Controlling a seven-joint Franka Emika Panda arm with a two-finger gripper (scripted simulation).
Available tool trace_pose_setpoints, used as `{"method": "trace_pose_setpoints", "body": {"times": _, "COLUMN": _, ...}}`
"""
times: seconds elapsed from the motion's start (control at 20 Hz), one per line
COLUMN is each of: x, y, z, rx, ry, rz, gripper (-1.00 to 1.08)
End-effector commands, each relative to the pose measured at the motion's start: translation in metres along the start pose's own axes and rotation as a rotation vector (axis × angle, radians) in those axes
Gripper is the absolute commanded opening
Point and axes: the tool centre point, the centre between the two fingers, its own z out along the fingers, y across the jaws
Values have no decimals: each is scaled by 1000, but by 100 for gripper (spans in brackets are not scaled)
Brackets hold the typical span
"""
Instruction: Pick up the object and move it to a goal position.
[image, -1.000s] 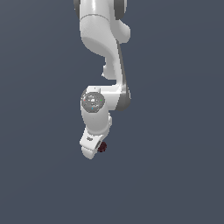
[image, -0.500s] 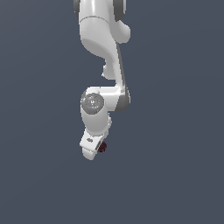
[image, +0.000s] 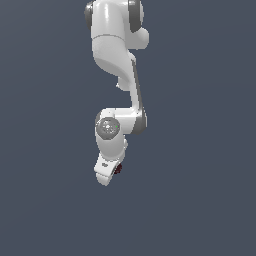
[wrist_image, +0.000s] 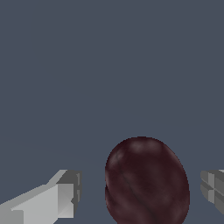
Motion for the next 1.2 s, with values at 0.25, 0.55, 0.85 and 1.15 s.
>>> {"method": "trace_pose_setpoints", "body": {"times": 0.25, "x": 1, "y": 2, "z": 5, "rx": -2, "ry": 0, "rz": 0, "gripper": -100}}
{"method": "trace_pose_setpoints", "body": {"times": 0.55, "x": 1, "y": 2, "z": 5, "rx": -2, "ry": 0, "rz": 0, "gripper": -100}}
{"method": "trace_pose_setpoints", "body": {"times": 0.85, "x": 1, "y": 1, "z": 2, "rx": -2, "ry": 0, "rz": 0, "gripper": -100}}
{"method": "trace_pose_setpoints", "body": {"times": 1.15, "x": 5, "y": -2, "z": -19, "rx": -1, "ry": 0, "rz": 0, "gripper": -100}}
